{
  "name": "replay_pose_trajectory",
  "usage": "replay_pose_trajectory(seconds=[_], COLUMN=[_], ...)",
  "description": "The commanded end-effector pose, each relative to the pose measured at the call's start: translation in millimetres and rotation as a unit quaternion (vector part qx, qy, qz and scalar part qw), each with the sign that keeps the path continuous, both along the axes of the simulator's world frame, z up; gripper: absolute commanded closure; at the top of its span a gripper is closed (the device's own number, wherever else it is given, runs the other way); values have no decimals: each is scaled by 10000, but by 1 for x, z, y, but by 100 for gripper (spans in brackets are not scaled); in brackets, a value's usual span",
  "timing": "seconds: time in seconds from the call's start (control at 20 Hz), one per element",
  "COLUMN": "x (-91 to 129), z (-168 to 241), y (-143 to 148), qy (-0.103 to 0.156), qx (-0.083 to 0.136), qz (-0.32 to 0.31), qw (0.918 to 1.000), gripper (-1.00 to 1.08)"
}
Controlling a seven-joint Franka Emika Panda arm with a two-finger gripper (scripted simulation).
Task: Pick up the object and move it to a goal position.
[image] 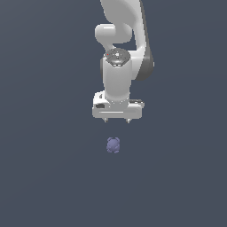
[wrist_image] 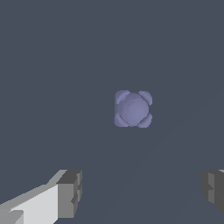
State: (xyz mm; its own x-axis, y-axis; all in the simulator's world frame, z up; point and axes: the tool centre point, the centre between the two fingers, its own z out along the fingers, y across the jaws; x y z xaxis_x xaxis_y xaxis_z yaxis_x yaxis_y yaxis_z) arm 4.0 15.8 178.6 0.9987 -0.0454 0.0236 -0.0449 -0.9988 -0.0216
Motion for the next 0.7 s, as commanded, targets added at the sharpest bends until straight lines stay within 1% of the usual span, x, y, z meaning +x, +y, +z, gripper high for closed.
replay_pose_trajectory(seconds=[0.0,0.3,0.65], x=[-1,3,18], z=[1,-3,-24], y=[0,-1,-4], qy=[0,4,36], qx=[0,-2,-27], qz=[-1,-14,-62], qw=[10000,10000,10000], gripper=[-92,-92,-92])
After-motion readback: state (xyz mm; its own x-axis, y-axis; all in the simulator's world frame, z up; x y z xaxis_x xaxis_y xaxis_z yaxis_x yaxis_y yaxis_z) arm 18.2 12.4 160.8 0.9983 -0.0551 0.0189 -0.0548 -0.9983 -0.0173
